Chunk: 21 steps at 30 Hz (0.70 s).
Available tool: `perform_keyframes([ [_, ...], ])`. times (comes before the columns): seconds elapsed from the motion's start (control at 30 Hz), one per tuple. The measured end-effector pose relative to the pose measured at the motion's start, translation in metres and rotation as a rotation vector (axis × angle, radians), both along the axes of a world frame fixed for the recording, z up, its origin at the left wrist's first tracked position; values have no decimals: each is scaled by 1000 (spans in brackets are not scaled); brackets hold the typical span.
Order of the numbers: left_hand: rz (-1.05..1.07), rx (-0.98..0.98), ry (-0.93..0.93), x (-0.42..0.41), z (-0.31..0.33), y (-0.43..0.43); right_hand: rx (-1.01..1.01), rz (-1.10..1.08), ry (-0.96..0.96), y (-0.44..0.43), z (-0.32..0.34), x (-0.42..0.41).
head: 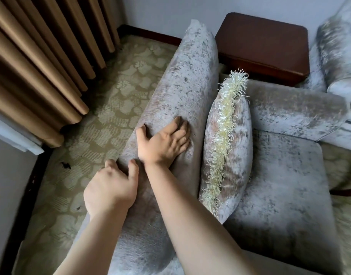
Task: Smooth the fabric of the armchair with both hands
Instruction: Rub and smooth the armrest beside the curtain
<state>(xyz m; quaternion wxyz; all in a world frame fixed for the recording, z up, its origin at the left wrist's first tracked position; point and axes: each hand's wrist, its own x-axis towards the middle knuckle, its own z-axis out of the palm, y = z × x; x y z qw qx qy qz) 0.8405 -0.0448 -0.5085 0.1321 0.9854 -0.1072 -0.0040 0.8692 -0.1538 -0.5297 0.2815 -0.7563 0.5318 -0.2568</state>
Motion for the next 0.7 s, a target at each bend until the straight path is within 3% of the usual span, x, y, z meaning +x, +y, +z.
perform_keyframes([
  [0.23,-22,-22,52,-7,0,-3,16,24,51,-2,-5,-6],
  [0.7,-70,-144,348,-4,14,7,95,48,204,0,15,-14],
])
